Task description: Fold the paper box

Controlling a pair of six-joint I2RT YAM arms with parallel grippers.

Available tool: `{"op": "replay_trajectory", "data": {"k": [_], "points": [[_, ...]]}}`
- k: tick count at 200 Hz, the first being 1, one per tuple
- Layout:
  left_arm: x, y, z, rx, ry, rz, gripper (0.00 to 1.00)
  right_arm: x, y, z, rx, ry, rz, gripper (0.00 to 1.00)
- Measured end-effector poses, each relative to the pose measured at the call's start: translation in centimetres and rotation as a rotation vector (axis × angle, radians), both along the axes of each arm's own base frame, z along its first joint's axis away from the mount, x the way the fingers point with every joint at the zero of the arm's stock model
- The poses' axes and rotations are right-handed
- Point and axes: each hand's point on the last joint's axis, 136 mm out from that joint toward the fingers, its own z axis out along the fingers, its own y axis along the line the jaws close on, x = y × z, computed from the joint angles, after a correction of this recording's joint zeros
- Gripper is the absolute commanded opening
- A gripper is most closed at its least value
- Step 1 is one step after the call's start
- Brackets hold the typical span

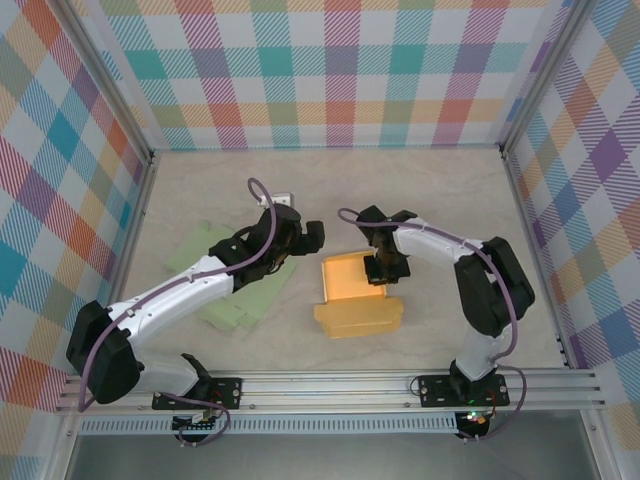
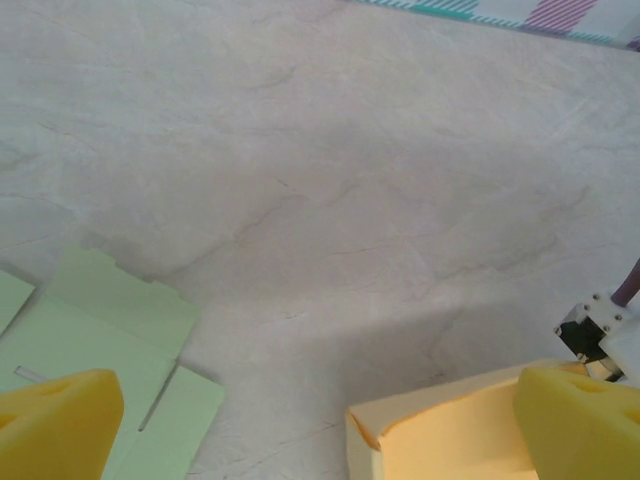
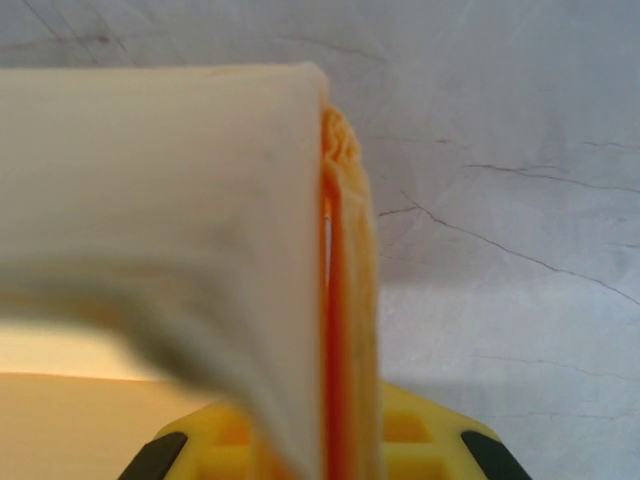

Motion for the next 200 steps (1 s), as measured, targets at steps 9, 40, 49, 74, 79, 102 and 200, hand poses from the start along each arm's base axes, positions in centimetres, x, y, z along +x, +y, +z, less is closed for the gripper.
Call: {"op": "replay_trajectory", "data": {"k": [9,40,49,74,79,102,200], "points": [[0.0,0.4,-0.3,0.003,0.005,0.008,1.00,0.2,0.1,-0.4,-0.014,0.019,0.013,0.00],[-0.2,1.0,-1.1,0.006,0.020,0.013,1.00,1.2,-0.3,-1.0,-0.110,0.063,0.043,0.00],[-0.3,1.0,-1.2,0.004,0.021,0.010,1.00,1.7,-0.6,-1.1,-0.151,0.071,0.049,0.00],[-0.4,1.1,-0.9,-0.001,0.015,0.007,1.00,2.7,-1.6,-1.4,-0.276,0.089,0.068,0.00],[-0.4,1.1,-0.8,-0.002,0.013,0.007,1.00,2.8,-1.7,-1.4,-0.298,0.091,0.073,0.00],[-0.6,1.6,-0.6,0.002,0.000,0.016,1.00,3.0,-2.1,-1.8,-0.410,0.104,0.100,0.00],[-2.7,11.2,3.6,0.083,-0.197,0.358,1.00,3.0,-3.1,-2.3,-0.652,0.154,0.149,0.00]]}}
